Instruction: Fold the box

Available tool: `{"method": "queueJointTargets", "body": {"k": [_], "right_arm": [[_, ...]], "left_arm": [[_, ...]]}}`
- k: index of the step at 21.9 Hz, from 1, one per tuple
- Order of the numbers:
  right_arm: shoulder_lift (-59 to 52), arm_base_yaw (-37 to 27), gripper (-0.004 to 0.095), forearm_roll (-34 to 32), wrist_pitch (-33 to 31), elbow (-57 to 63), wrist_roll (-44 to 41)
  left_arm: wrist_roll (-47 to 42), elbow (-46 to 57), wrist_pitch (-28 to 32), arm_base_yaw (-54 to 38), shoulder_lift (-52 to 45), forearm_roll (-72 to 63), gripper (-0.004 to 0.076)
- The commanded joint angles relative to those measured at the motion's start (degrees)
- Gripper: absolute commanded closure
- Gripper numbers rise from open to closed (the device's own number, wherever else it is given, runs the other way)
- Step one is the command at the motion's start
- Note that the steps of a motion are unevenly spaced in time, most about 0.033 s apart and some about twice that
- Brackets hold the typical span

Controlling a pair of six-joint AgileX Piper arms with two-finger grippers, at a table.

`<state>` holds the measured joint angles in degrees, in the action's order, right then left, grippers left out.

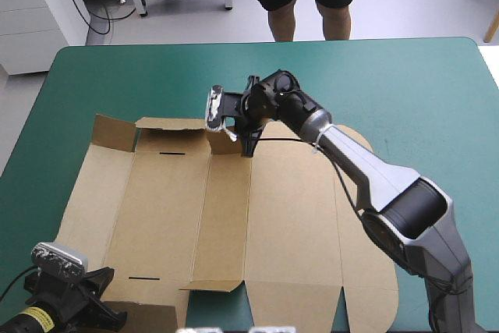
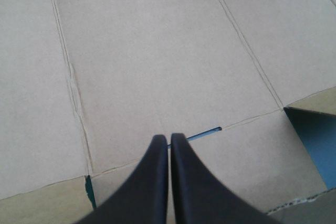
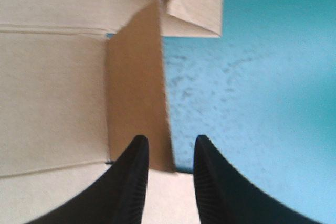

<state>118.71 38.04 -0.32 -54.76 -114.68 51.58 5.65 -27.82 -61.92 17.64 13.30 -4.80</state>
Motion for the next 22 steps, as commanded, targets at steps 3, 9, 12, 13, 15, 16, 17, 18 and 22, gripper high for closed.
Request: {"method": "queueJointTargets", "body": {"k": [3, 9, 12, 13, 15, 16, 17, 18, 22], "right_arm": [[-9.7, -8.5, 0.0628, -2.0, -1.9, -1.6, -5.6], [-16.1, -20.9, 0.0886, 3.4, -10.1, -0.1, -14.0], [-20.2, -24.8, 0.0924, 4.0, -12.2, 3.0, -16.4], [-21.2, -25.9, 0.0924, 4.0, -12.2, 4.4, -17.0], [-25.7, -29.1, 0.0924, 4.0, -12.2, 9.4, -19.5], [-26.7, -30.0, 0.0924, 4.1, -12.2, 11.0, -19.8], [-30.4, -32.3, 0.0924, 5.1, -12.2, 15.8, -21.0], [-31.8, -33.2, 0.0924, 5.9, -12.2, 17.7, -21.0], [-38.3, -37.5, 0.0924, 9.0, -12.2, 26.4, -21.5]], "left_arm": [[-0.3, -1.3, 3.2, 0.0, 0.7, -0.9, 0.0732], [-0.3, -1.3, 3.2, 0.0, 0.7, -0.9, 0.0731], [-0.3, -1.3, 3.2, 0.0, 0.7, -0.9, 0.0731], [-0.3, -1.3, 3.2, 0.0, 0.7, -0.9, 0.0731], [-0.3, -1.3, 3.2, 0.0, 0.7, -0.9, 0.0731], [-0.3, -1.3, 3.2, 0.0, 0.7, -0.9, 0.0731], [-0.3, -1.3, 3.2, 0.0, 0.7, -0.9, 0.0731], [-0.3, -1.3, 3.2, 0.0, 0.7, -0.9, 0.0731], [-0.3, -1.3, 3.2, 0.0, 0.7, -0.9, 0.0731]]}}
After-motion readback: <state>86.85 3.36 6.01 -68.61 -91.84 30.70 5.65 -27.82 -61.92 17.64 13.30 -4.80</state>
